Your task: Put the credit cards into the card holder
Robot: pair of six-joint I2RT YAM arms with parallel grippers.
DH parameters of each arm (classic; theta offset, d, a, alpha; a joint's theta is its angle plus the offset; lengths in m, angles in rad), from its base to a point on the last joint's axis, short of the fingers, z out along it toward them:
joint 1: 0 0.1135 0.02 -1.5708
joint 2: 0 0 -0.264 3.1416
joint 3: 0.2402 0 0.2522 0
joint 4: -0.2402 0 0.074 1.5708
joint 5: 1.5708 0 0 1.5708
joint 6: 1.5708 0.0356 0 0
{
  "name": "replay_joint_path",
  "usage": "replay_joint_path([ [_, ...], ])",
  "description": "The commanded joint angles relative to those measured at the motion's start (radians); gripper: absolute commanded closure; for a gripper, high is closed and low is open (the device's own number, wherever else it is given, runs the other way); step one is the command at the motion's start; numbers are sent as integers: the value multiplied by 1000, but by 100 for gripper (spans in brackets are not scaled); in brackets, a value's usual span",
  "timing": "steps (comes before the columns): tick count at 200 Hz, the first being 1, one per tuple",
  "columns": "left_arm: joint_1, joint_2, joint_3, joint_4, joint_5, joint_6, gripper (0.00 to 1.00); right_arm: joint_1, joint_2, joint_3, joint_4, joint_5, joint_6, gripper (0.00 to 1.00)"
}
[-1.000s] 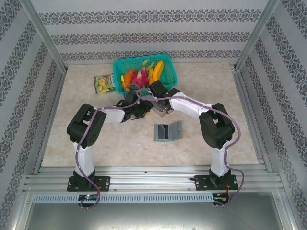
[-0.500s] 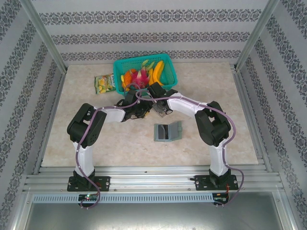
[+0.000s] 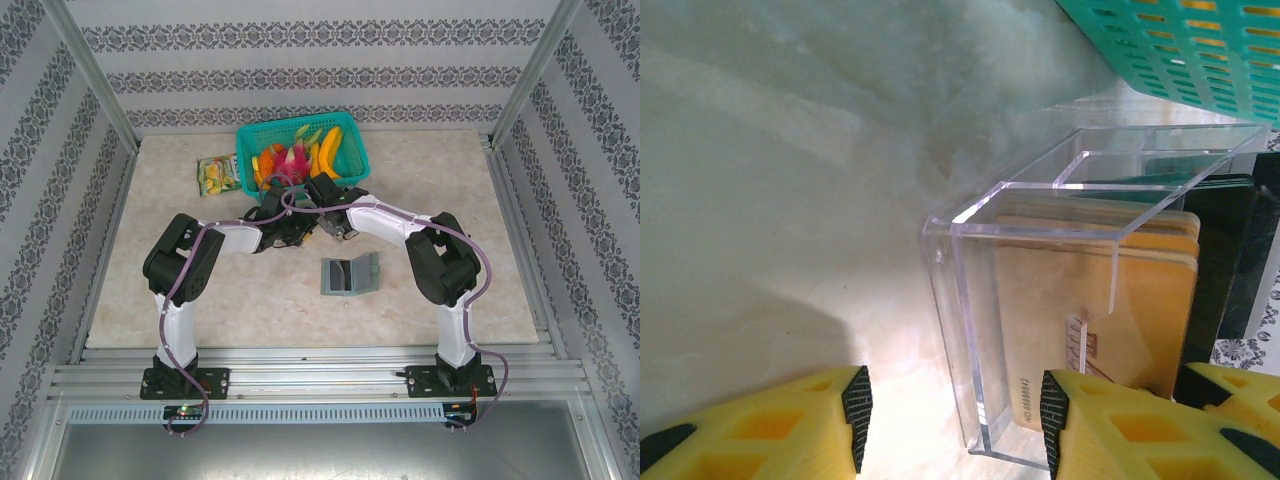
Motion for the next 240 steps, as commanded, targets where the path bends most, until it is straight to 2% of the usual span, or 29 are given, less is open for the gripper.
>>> replay_joint_path([
  [1,8,27,27,-6,19,7,49,8,-21,5,-8,61,-9,72],
  [29,7,29,31,-6,22,6,50,9,-28,-4,5,65,-10,69],
  [60,8,31,34,-6,27,8,50,6,-16,2,-3,55,-11,74],
  [134,8,30,45,-4,39,13,49,-2,30,36,-37,12,3,70],
  [149,7,30,45,-8,36,13,50,-3,24,33,-34,14,1,74],
  [179,7,31,42,-7,34,10,50,8,-16,10,-3,46,-11,77],
  [214,7,31,43,-8,37,10,50,-1,-34,0,6,38,-9,92],
  [240,7,31,41,-8,37,10,50,-1,-33,-2,3,25,-9,95],
])
